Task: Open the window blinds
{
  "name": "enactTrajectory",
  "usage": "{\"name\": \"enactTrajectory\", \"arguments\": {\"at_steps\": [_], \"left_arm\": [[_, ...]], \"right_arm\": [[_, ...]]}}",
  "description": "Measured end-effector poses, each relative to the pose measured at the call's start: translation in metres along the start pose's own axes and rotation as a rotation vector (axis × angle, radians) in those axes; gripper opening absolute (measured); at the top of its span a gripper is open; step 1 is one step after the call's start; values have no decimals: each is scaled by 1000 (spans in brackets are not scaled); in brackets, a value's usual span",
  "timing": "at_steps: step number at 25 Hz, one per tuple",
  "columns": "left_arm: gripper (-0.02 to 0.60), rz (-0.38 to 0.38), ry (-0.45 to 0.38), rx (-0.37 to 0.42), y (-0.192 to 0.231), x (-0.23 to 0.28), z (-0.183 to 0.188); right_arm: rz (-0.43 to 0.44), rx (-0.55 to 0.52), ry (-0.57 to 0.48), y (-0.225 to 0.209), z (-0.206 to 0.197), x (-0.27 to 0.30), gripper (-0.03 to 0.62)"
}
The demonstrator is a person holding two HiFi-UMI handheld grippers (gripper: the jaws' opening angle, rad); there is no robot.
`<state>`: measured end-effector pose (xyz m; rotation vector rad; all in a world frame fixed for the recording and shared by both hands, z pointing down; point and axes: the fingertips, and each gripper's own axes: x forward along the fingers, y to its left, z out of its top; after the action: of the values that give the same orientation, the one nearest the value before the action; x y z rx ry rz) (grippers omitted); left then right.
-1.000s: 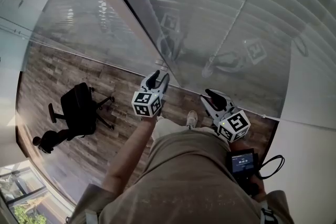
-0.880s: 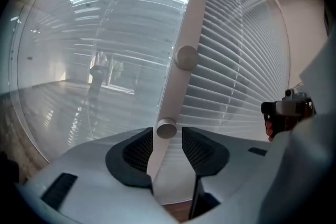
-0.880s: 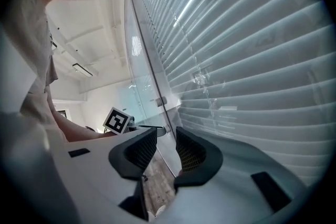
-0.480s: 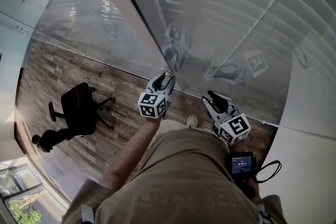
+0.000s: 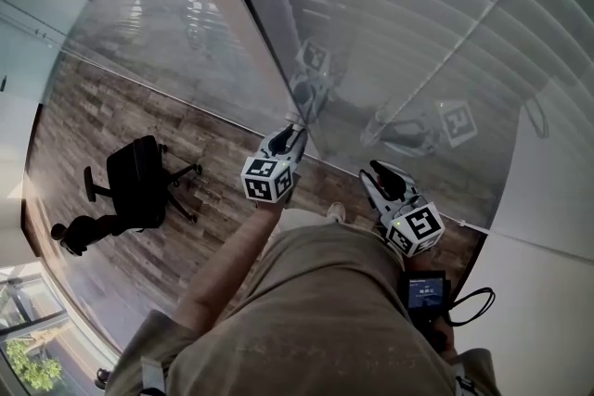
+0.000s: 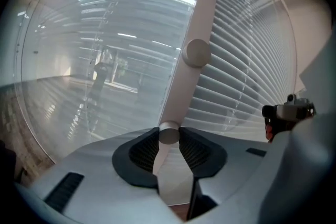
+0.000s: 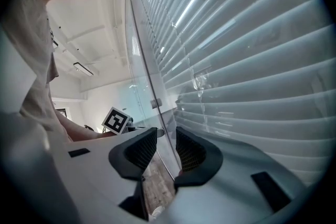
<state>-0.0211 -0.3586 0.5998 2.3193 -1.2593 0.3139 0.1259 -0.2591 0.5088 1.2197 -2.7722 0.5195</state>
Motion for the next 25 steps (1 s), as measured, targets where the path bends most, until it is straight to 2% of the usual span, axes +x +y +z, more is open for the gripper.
{"name": "enactTrajectory", "arguments": {"at_steps": [6, 11, 15, 25], "left_arm": [[132, -39, -4, -123, 1, -1, 2], [132, -100, -19, -263, 1, 3, -1], [132, -143, -27, -338, 2, 1, -2], [132, -272, -68, -651, 0, 2, -1]], "right_arm": [[2, 7, -10, 0, 2, -1, 120], [-1, 8, -11, -2, -2, -4, 120], [-9, 16, -15, 3, -4, -6, 119], [-21, 37, -20, 7, -11, -12, 119]]}}
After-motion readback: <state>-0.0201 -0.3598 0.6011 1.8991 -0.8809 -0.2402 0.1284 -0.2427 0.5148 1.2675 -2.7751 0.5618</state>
